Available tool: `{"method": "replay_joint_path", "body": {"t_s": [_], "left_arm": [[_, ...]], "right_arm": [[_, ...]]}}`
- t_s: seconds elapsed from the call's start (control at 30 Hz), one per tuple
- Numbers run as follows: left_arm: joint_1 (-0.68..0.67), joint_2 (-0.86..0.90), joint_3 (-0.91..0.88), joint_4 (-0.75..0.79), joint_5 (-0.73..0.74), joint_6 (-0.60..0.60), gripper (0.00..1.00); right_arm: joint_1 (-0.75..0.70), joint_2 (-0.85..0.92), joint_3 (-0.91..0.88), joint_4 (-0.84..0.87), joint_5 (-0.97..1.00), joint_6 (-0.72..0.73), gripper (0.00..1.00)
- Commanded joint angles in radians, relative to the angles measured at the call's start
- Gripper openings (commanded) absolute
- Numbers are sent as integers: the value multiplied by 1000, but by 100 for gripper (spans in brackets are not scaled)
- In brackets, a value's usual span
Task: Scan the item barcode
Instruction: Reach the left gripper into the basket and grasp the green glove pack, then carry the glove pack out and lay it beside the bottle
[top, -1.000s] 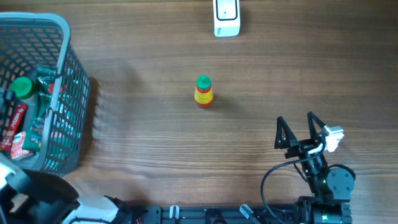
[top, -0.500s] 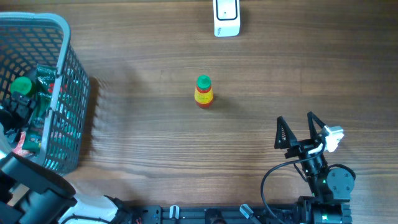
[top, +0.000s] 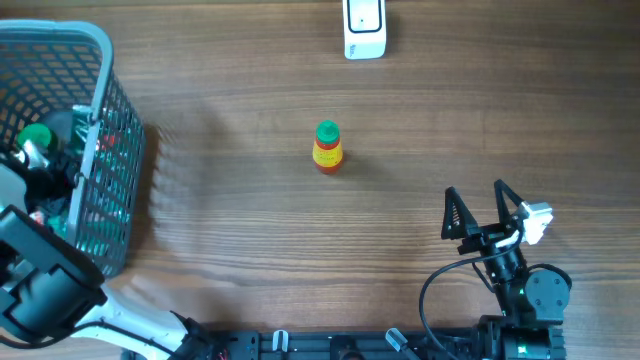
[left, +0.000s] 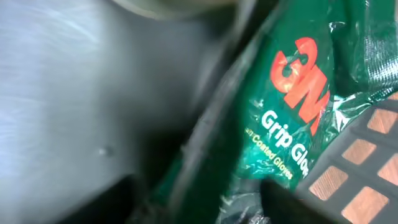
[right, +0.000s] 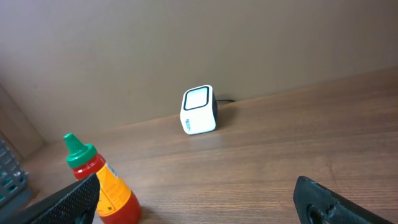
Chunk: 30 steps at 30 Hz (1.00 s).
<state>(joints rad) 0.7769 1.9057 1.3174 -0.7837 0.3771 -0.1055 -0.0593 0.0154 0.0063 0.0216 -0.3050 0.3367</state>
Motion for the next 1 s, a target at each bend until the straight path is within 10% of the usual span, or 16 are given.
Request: {"method": "replay_joint_path", "body": {"t_s": [0.0,0.43,0.97], "left_arm": [[-20,10,-5,-16,61,31,4],[-19,-179,448,-341,60,2,4],[-109,-754,523,-246,314,-303,4]], "right_arm": [[5,-8,-1,2,14,6,100],[5,-8,-1,2,14,6,100],[5,-8,-1,2,14,7,100]]}}
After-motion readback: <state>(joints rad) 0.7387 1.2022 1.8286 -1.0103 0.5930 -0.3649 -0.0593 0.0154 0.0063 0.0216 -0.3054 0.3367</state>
